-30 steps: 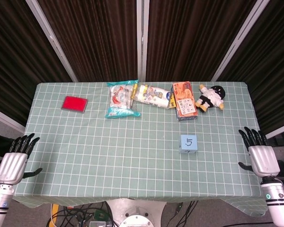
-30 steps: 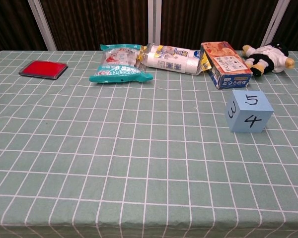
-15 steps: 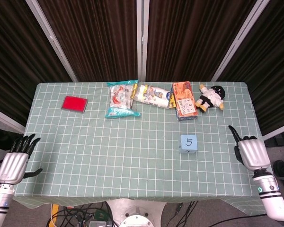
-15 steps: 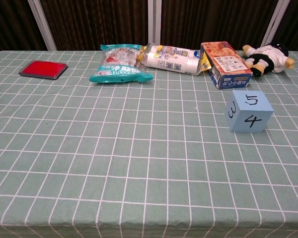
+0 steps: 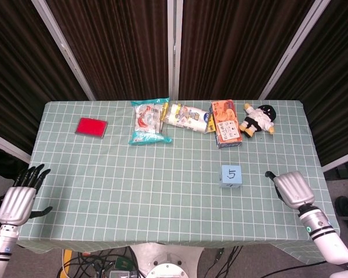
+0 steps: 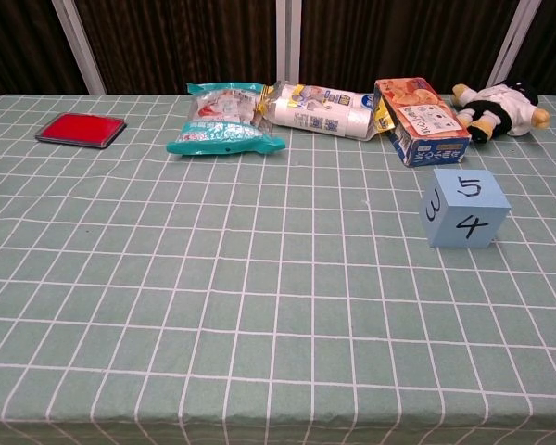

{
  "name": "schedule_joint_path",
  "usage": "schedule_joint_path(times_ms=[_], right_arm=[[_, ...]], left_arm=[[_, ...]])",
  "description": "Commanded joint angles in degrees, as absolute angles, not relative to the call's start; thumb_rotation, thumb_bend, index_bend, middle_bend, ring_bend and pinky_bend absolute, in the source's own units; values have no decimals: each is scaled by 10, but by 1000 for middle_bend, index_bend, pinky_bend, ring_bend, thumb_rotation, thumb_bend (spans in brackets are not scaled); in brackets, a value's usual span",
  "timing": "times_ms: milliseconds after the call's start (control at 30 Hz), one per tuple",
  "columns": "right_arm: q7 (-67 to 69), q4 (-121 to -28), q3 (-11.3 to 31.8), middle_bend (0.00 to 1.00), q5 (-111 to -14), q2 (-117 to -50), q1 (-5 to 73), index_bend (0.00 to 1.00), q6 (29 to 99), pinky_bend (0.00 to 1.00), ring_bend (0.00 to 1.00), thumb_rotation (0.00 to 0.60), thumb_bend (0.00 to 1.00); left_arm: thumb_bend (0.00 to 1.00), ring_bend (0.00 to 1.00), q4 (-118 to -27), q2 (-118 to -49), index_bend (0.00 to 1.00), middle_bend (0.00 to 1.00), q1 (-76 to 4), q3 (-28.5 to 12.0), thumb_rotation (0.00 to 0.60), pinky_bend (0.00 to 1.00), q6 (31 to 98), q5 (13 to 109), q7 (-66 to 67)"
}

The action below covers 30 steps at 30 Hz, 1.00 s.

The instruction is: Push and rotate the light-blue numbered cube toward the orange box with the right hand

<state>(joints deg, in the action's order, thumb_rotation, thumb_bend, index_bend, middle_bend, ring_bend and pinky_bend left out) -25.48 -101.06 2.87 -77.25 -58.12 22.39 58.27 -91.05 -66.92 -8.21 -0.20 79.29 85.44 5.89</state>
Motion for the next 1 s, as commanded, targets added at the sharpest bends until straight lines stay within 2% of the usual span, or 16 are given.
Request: schedule_joint_path(times_ms=[33,200,400,1000], right_arm=[[-272,-1010,23,908,-753,-591,233,301,567,693,800,600,1000],[-293,-1001,18,908,-729,-614,247,266,545,693,800,600,1000],[-314,-997,16,908,-712,-631,262,172,534,693,800,600,1000],[-345,-1003,-2,908,-670,-657,296,166,507,693,800,600,1000]], left_arm=[[70,0,-909,-670,85,0,-82,-2,593,66,791,853,58],[70,0,-906,-670,85,0,-83,-2,593,66,788,852,55],[69,0,-902,-670,85,0,-84,-1,594,66,786,851,50],[70,0,-900,-670,85,0,-85,-1,594,66,785,851,46]])
